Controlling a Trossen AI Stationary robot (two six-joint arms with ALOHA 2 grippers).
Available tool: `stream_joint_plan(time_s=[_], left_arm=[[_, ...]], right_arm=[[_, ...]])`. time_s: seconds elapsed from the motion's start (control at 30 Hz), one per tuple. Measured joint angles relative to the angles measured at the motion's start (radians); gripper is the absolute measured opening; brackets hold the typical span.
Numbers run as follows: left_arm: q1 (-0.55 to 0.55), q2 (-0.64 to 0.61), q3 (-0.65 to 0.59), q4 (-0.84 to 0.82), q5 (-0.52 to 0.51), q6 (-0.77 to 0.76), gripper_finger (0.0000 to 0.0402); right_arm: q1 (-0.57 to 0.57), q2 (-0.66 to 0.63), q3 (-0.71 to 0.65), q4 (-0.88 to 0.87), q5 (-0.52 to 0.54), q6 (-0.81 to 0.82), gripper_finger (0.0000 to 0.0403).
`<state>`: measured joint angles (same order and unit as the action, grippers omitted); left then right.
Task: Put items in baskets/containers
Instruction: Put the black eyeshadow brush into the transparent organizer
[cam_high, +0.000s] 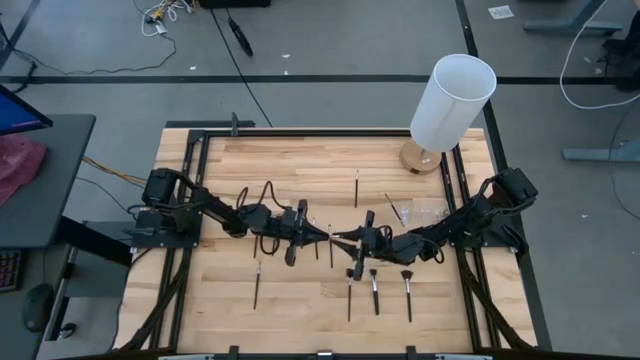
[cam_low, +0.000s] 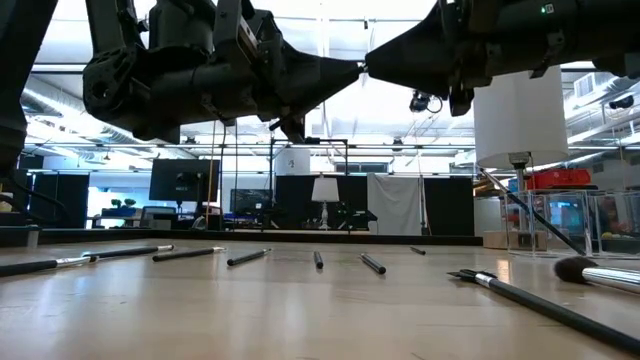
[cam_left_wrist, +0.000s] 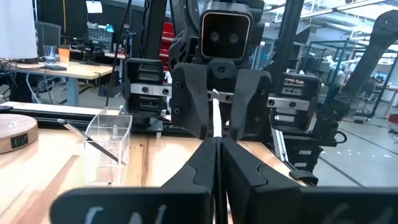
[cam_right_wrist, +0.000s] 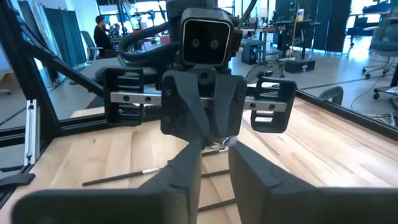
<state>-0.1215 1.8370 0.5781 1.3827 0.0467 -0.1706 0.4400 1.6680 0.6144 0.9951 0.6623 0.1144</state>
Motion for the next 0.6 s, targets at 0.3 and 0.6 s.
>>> stream_joint_plan(time_s=[0.3, 0.6], left_arm=[[0.000, 0.000, 0.000, 0.001, 0.001, 0.002, 0.0019], [0.000, 0.000, 0.000, -0.001, -0.001, 0.002, 0.0018]], right_arm=[[0.000, 0.000, 0.000, 0.006, 0.002, 0.000, 0.0029], [-0.005, 0.000, 0.002, 0.017, -0.009, 0.002, 0.0068]])
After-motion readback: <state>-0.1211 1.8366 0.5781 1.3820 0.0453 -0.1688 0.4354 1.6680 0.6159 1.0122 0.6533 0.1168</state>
